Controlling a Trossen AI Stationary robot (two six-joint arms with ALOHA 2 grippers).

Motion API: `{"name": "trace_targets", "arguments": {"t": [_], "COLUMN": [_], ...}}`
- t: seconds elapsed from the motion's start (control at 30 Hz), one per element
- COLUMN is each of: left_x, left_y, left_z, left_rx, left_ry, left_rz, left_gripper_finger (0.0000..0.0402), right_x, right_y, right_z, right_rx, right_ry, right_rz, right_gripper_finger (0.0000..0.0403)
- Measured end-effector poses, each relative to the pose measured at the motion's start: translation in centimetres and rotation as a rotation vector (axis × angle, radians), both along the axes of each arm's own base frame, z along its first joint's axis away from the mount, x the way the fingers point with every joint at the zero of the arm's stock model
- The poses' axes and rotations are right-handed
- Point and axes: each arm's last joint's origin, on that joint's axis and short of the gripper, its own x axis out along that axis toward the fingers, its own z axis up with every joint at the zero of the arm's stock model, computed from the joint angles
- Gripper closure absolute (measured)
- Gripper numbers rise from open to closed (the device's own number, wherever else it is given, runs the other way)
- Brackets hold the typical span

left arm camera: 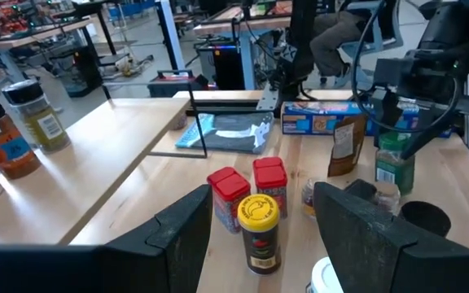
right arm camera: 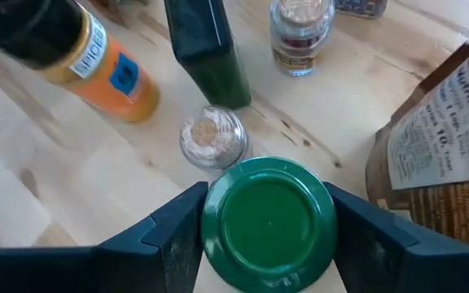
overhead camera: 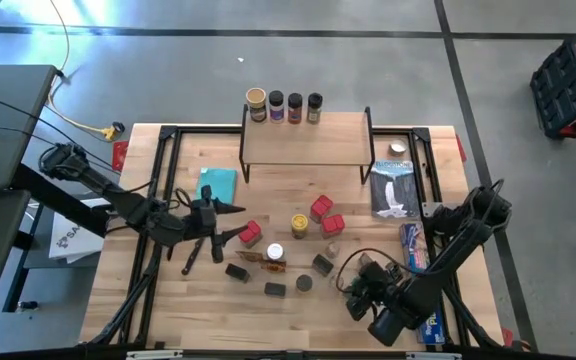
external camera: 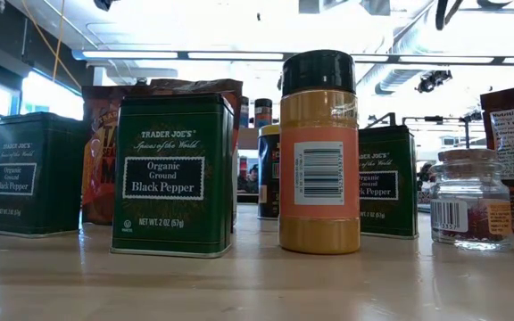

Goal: Shelf spices
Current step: Put the green seasoning bottle on the shelf

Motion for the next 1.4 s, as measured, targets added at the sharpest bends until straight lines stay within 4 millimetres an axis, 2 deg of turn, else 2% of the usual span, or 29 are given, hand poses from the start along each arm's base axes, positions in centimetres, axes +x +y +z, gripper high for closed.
{"name": "trace_targets", "arguments": {"t": [0.17, 0.43, 0.63, 0.73, 0.9, 1.1, 1.4], "left_x": [0.4, 0.4, 0.4, 0.4, 0.4, 0.4, 0.4], "left_y": [-0.2, -0.3, -0.3, -0.3, -0.3, -0.3, -0.3], "left_z": [-0.4, -0.4, -0.4, -0.4, -0.5, -0.5, -0.5], "left_rx": [0.009, 0.003, -0.004, 0.000, 0.004, 0.005, 0.008], "left_ry": [0.013, 0.012, 0.010, 0.012, 0.013, 0.014, 0.020], "left_rz": [0.003, 0.005, 0.007, 0.006, 0.004, 0.001, 0.001], "left_gripper_finger": [0.0193, 0.0193, 0.0193, 0.0193, 0.0193, 0.0193, 0.0193], "right_x": [0.1, 0.5, 1.5, 1.7, 1.5, 1.1, 1.4], "right_y": [0.2, 0.5, -0.5, -1.0, -1.2, -0.7, -0.4], "right_z": [-0.4, -0.1, 0.2, 0.6, 1.5, 1.5, 1.8], "right_rx": [0.008, -0.010, 0.128, 0.192, 0.236, 0.309, 0.310], "right_ry": [0.035, 0.044, 0.052, 0.112, 0.109, 0.156, 0.018], "right_rz": [0.026, 0.174, 0.008, 0.033, 0.044, 0.048, -0.059], "right_gripper_finger": [0.0178, 0.0176, 0.0167, 0.0166, 0.0166, 0.0166, 0.0166]}}
